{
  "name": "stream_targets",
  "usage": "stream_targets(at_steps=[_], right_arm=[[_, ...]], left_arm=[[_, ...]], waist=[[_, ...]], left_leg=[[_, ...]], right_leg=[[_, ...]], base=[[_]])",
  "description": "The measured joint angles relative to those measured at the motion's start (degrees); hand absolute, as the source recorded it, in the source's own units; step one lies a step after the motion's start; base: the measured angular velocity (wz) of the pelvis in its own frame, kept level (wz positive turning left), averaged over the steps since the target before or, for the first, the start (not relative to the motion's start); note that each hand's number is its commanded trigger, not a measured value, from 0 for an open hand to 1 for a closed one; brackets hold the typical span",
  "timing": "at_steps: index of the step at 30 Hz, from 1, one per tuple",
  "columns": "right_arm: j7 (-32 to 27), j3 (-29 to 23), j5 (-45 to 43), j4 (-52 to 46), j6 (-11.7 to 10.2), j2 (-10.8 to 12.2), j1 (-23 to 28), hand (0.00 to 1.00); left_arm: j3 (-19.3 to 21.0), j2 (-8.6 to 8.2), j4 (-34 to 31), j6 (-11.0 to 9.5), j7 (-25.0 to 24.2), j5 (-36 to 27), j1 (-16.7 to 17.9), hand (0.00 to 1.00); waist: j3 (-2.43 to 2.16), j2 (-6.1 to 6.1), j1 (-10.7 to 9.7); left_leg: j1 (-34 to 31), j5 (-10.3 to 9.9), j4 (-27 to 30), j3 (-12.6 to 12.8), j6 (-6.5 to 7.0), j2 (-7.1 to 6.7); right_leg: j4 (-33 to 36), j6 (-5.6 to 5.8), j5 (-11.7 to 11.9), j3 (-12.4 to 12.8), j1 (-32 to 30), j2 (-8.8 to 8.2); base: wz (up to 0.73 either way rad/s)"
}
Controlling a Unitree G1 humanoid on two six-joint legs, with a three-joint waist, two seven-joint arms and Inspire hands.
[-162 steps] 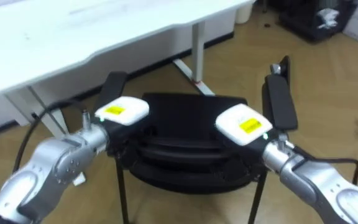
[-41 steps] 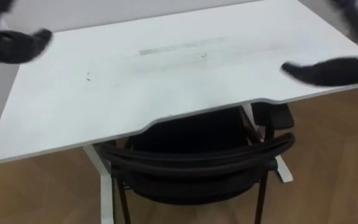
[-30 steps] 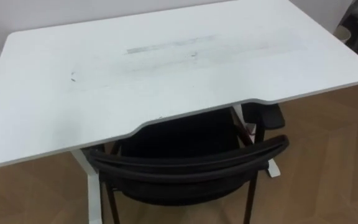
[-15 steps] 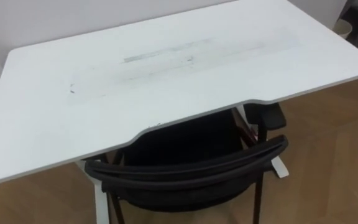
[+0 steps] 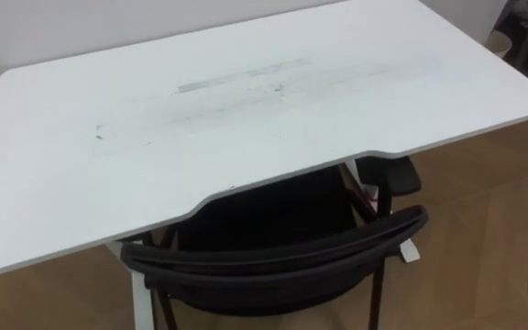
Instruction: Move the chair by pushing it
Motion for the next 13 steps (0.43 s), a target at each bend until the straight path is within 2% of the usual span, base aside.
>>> stream_targets(at_steps=[3,5,10,13], right_arm=[[1.39,3.49,-0.08,0.08,1.11,0.05,-2.69,0.00],[2.48,7.19,1.03,0.07,1.09,0.21,-4.33,0.00],[6.23,9.32,2.42,-0.15,1.09,1.33,-6.40,0.00],[8.59,11.45,2.78,-0.19,1.15,1.65,-6.64,0.00]], left_arm=[[-3.97,-0.09,-0.42,1.76,-0.45,3.64,-2.28,0.00],[-6.12,-0.20,-0.42,2.53,-0.47,4.23,-5.59,0.00],[-7.64,-0.31,-3.33,2.26,-1.53,4.28,-7.84,0.00],[-10.24,-0.36,-3.38,1.58,-2.12,4.20,-8.25,0.00]], waist=[[0.01,-0.12,-0.85],[0.04,-0.15,-1.03],[0.08,-0.56,-1.08],[0.16,-0.82,-1.20]], left_leg=[[-0.25,-0.02,0.22,-0.10,-0.03,0.03],[-0.48,-0.03,0.22,-0.12,-0.04,0.04],[-0.68,-0.02,0.14,-0.10,-0.04,-0.02],[-0.81,-0.02,0.12,-0.05,-0.05,-0.10]], right_leg=[[-0.12,0.01,-0.01,-0.27,-0.10,0.02],[-0.21,0.00,-0.01,-0.29,-0.30,0.04],[-0.46,0.01,-0.01,-0.39,-0.43,0.04],[-0.96,0.01,0.00,-0.23,-0.43,0.01]], base=[[0.00],[0.00],[0.00],[-0.01]])
